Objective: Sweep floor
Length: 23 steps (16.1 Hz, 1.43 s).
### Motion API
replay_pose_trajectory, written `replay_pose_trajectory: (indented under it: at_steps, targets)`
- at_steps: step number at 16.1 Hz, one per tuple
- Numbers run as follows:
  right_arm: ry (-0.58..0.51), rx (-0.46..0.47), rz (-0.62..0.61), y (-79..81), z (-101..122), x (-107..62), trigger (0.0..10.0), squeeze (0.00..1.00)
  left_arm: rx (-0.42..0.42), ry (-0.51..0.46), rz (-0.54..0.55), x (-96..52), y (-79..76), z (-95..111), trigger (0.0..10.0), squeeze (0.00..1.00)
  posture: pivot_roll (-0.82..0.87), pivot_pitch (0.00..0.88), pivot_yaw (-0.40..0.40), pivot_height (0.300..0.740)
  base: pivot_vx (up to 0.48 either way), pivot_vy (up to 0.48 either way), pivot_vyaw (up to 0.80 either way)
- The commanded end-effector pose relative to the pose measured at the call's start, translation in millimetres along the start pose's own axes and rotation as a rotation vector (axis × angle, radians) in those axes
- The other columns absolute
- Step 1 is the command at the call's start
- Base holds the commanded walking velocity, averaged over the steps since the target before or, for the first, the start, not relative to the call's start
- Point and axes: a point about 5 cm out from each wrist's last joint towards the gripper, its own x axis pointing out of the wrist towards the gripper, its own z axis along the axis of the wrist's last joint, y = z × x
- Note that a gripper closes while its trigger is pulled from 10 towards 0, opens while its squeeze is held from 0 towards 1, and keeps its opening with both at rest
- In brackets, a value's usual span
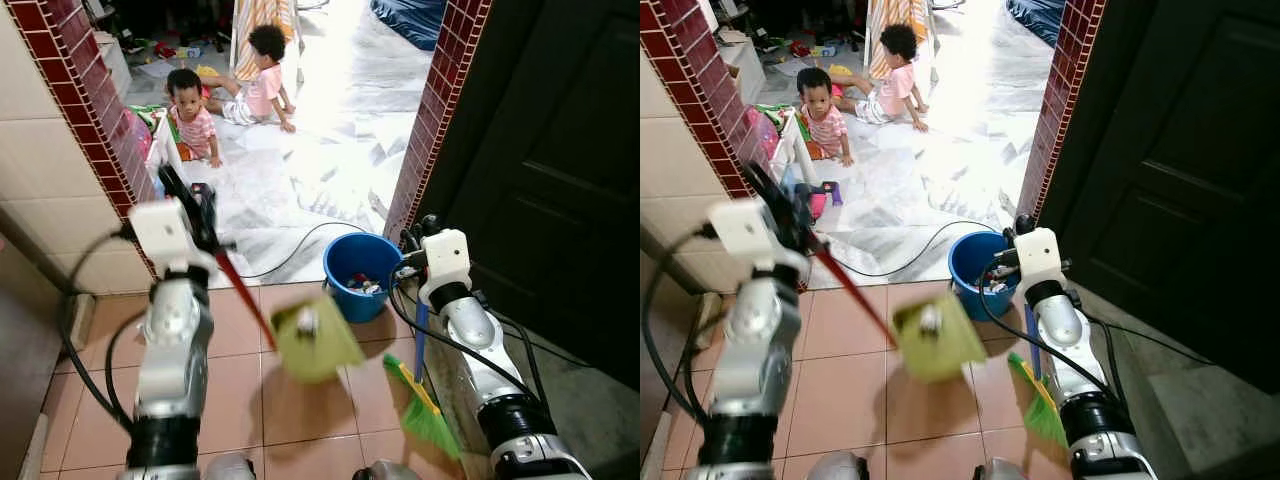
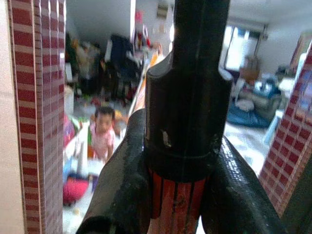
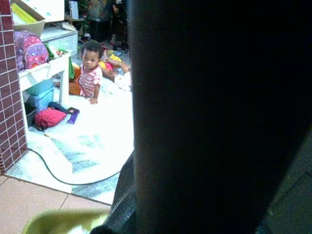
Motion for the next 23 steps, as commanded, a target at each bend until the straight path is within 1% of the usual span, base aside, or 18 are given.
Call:
replay_pose_trajectory:
  at_steps: [1,3,6,10,11,13,14,15,17,19,23]
  targets:
    - [0.011,-0.009,-0.003,0.1,-1,2.9,10.0,0.0,0.003,-0.102,0.028,8.3,4.0,25,10.0,0.0,0.0,0.0,-0.006,0.74,0.0,0.0,0.0]
    - [0.009,-0.012,-0.001,1.3,-1,3.7,10.0,0.0,0.004,-0.186,0.084,23.6,14.3,51,10.0,0.0,-0.01,0.0,-0.004,0.74,0.0,0.0,0.0]
    - [0.012,-0.014,0.002,2.2,-2,3.0,10.0,0.0,0.022,-0.261,0.123,38.6,26.3,74,10.0,0.0,-0.01,0.0,-0.003,0.74,0.0,0.0,0.0]
    - [0.01,-0.01,0.004,4.2,-3,3.3,10.0,0.0,0.03,-0.304,0.145,49.0,30.3,89,10.0,0.0,-0.01,0.0,0.001,0.74,0.0,0.0,0.0]
    - [0.01,-0.008,0.006,5.0,-3,3.2,10.0,0.0,0.024,-0.309,0.139,51.1,27.7,90,10.0,0.0,-0.01,0.0,0.001,0.74,0.0,0.0,0.0]
    - [0.007,-0.005,0.009,6.5,-3,3.3,10.0,0.0,-0.008,-0.319,0.112,55.2,16.6,92,10.0,0.0,-0.01,0.0,0.002,0.74,0.0,0.0,0.0]
    - [0.007,-0.003,0.01,6.9,-3,3.7,10.0,0.0,-0.024,-0.322,0.09,57.7,7.5,93,10.0,0.0,-0.01,0.0,0.002,0.74,0.0,0.0,0.0]
    - [0.007,-0.002,0.01,7.1,-3,3.6,10.0,0.0,-0.033,-0.323,0.081,58.5,3.7,93,10.0,0.0,-0.01,0.0,0.003,0.74,0.0,0.0,0.0]
    - [0.002,0.003,0.01,7.9,-2,3.8,10.0,0.0,-0.067,-0.341,0.047,62.7,-10.0,96,10.0,0.0,-0.02,0.0,0.006,0.74,0.0,0.0,0.0]
    - [0.0,0.004,0.01,8.2,-2,3.6,10.0,0.0,-0.08,-0.363,0.029,67.4,-17.2,102,10.0,0.0,-0.02,0.0,0.007,0.74,0.0,0.0,0.0]
    - [-0.001,0.007,0.01,9.9,-2,2.2,10.0,0.0,-0.088,-0.374,0.007,69.9,-24.6,103,10.0,0.0,-0.02,0.0,0.014,0.74,0.358,0.0,0.0]
